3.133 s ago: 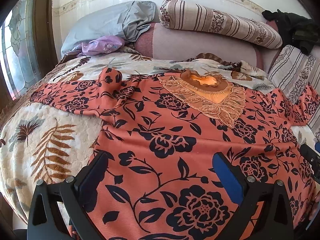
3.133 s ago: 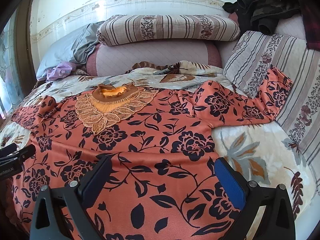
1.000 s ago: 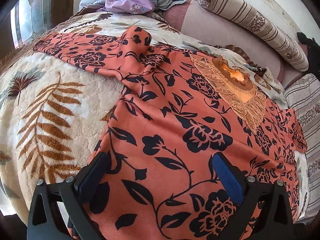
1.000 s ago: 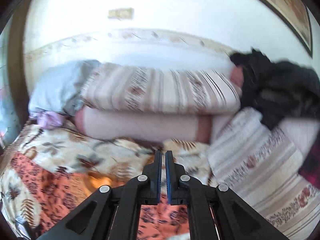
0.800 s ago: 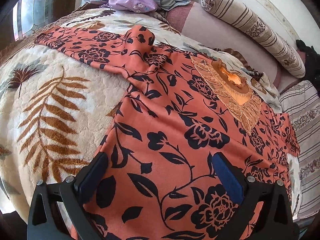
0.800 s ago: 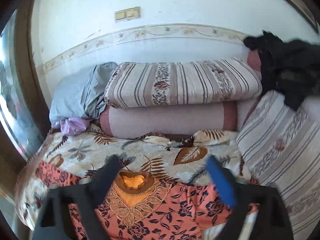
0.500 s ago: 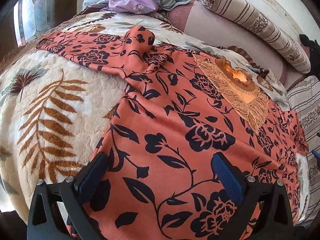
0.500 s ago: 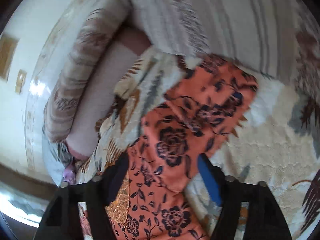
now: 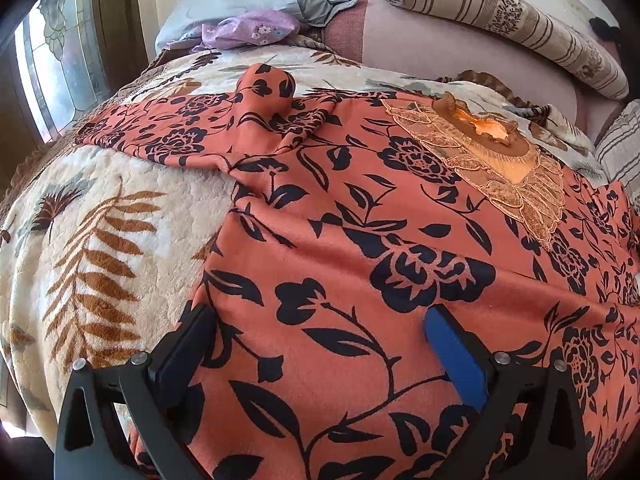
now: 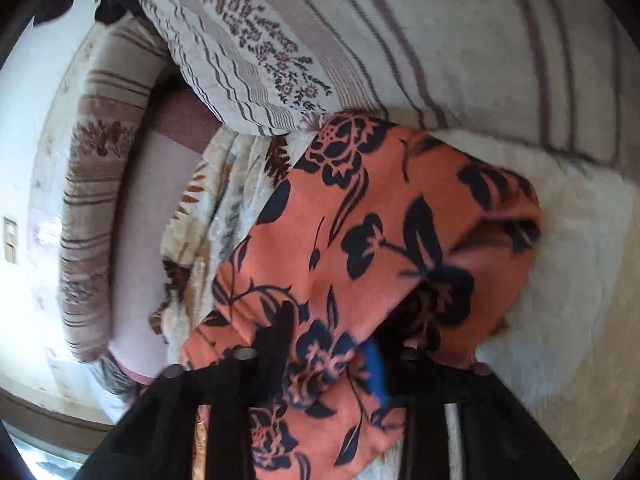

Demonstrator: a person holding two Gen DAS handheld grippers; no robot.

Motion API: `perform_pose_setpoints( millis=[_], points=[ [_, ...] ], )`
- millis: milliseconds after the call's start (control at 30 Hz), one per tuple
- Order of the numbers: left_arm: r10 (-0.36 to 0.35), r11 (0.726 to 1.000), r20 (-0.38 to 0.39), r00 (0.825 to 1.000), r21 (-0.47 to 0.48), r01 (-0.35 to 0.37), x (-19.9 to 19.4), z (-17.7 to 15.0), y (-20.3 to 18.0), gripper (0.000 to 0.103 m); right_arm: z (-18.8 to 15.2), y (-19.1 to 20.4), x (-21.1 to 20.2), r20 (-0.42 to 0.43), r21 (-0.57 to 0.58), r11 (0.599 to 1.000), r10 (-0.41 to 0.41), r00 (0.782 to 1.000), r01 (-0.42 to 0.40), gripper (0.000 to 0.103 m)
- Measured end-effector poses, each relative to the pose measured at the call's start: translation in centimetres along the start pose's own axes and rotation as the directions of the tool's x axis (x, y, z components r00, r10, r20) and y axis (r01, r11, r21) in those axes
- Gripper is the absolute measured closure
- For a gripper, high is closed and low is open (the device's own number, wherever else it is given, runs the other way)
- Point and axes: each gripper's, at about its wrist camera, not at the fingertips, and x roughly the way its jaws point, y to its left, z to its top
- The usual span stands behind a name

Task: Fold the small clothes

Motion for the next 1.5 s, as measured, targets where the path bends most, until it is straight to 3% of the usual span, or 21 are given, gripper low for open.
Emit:
perform_pose_setpoints(
  millis=[100, 200, 267, 333, 433, 533, 600, 667, 700, 733, 800, 867, 1000, 1167, 1267, 1333, 1367, 1433, 1500],
  points=[
    [-0.02, 1.0, -0.009, 1.0, -0.019, 0.02, -0.1, 0.2, 0.2, 0.0, 0.3, 3.0, -1.0, 0.015, -0.058, 0.998, -0.04, 0.999, 0.041, 0.098],
    [-0.067, 0.995, -0.023, 0.997, -0.069, 0.065, -0.2, 0.5, 0.9, 0.0, -1.1, 10.2, -4.5, 0.027, -0.18, 0.981, 0.073, 0.997, -0.067, 0.098],
    [-0.12, 0.985, -0.028, 0.992, -0.127, 0.116, -0.4, 0.7, 1.8, 0.0, -2.9, 15.9, -7.6, 0.025, -0.266, 0.95, 0.176, 0.984, -0.163, 0.098],
    [-0.173, 0.97, -0.031, 0.984, -0.18, 0.165, -0.5, 1.0, 2.8, 0.0, -6.0, 22.1, -11.1, -0.009, -0.362, 0.892, 0.285, 0.958, -0.269, 0.098],
    [-0.23, 0.949, -0.033, 0.973, -0.227, 0.217, -0.8, 1.0, 3.7, 0.0, -12.5, 29.6, -15.5, -0.084, -0.438, 0.783, 0.453, 0.887, -0.441, 0.098],
    [-0.265, 0.936, -0.031, 0.964, -0.249, 0.25, -1.2, 0.8, 4.4, 0.0, -19.5, 33.0, -16.2, -0.162, -0.424, 0.709, 0.553, 0.817, -0.564, 0.094],
    [-0.282, 0.928, -0.028, 0.959, -0.26, 0.266, -1.3, 0.7, 4.6, 0.0, -23.5, 33.2, -14.0, -0.215, -0.387, 0.703, 0.56, 0.8, -0.596, 0.094],
    [-0.298, 0.92, -0.026, 0.954, -0.275, 0.28, -1.4, 0.7, 4.9, 0.0, -27.7, 31.4, -8.8, -0.304, -0.307, 0.755, 0.499, 0.812, -0.579, 0.076],
    [-0.306, 0.915, -0.023, 0.952, -0.285, 0.287, -1.4, 0.7, 5.1, 0.0, -29.3, 29.8, -6.4, -0.345, -0.286, 0.789, 0.445, 0.826, -0.544, 0.032],
    [-0.314, 0.909, -0.019, 0.949, -0.294, 0.294, -1.5, 0.6, 5.3, 0.0, -31.0, 27.9, -3.2, -0.39, -0.27, 0.827, 0.376, 0.841, -0.494, 0.006],
    [-0.327, 0.9, -0.011, 0.945, -0.31, 0.308, -1.7, 0.5, 5.7, 0.0, -33.3, 23.9, 2.4, -0.458, -0.249, 0.897, 0.225, 0.86, -0.366, 0.006],
    [-0.335, 0.893, -0.001, 0.942, -0.318, 0.318, -1.8, 0.4, 6.0, 0.0, -33.9, 19.7, 4.7, -0.513, -0.197, 0.925, 0.185, 0.838, -0.325, 0.007],
    [-0.328, 0.884, 0.017, 0.944, -0.348, 0.314, -2.1, 0.5, 5.9, 0.0, -31.2, 16.3, 1.5, -0.483, -0.29, 0.873, 0.221, 0.847, -0.393, 0.007],
    [-0.395, 0.855, 0.1, 0.913, -0.322, 0.406, -4.0, 1.2, 5.6, 0.0, -25.9, 14.6, -3.3, -0.334, -0.475, 0.807, 0.204, 0.92, -0.351, 0.007],
    [-0.501, 0.782, 0.116, 0.857, -0.364, 0.506, -4.4, 2.7, 5.4, 0.0, -23.8, 10.2, -3.5, -0.327, -0.443, 0.831, 0.2, 0.924, -0.337, 0.007],
    [-0.598, 0.679, 0.116, 0.793, -0.452, 0.578, -3.6, 3.9, 5.1, 0.0, -23.5, 7.3, -2.8, -0.333, -0.372, 0.867, 0.209, 0.919, -0.332, 0.008],
    [-0.642, 0.619, 0.114, 0.758, -0.506, 0.6, -3.0, 4.4, 4.8, 0.0, -23.3, 7.6, -3.2, -0.307, -0.362, 0.867, 0.235, 0.922, -0.342, 0.007],
    [-0.709, 0.5, 0.124, 0.694, -0.605, 0.62, -1.7, 5.5, 3.8, 0.0, -23.4, 8.7, -3.3, -0.342, -0.388, 0.837, 0.259, 0.903, -0.387, 0.006],
    [-0.744, 0.411, 0.133, 0.655, -0.683, 0.604, 0.0, 6.4, 2.6, 0.0, -23.9, 9.2, -3.0, -0.361, -0.392, 0.832, 0.253, 0.898, -0.392, 0.006]
  ],
)
